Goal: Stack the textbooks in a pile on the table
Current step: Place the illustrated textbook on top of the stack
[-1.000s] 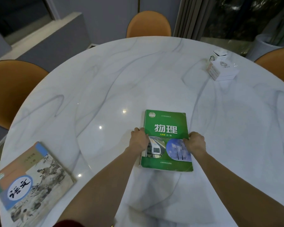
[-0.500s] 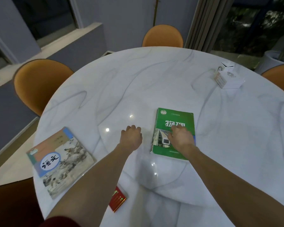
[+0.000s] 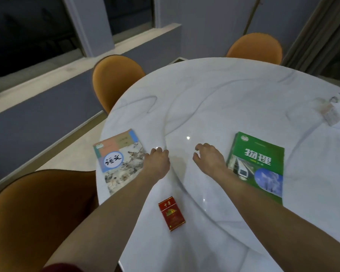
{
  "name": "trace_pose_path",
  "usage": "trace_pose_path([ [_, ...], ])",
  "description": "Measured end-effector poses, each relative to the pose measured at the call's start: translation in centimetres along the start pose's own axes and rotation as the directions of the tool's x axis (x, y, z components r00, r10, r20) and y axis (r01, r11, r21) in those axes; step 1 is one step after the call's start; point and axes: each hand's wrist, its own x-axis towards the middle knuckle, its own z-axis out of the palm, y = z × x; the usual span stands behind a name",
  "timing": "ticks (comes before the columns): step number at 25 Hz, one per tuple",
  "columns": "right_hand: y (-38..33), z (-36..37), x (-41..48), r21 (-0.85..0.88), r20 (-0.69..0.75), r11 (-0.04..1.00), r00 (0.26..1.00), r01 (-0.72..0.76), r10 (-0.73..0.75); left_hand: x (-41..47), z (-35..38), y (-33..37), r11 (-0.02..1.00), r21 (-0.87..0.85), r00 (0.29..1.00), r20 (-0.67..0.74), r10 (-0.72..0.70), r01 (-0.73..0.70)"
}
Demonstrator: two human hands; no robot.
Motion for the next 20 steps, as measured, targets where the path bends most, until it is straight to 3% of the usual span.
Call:
trace_pose_path([
  [7, -7.7, 4.4, 3.3, -0.041, 0.091, 0.98, 0.978, 0.192, -0.188, -2.5, 0.7, -8.2, 0.973, -0.029, 0.974, 0.03, -0.226, 0.227],
  [13, -11.7, 8.8, 6.8, -0.049, 0.203, 0.97, 0.953, 0.238, -0.223, -3.5, 2.8, -14.7, 0.881, -0.137, 0.891, 0.035, -0.452, 0.452],
  [20, -13.8, 13.0, 9.0, -0.059, 0.306, 0.987, 0.944, 0.15, -0.125, -2.0, 5.4, -17.0, 0.551, -0.517, 0.708, 0.167, -0.686, 0.655],
])
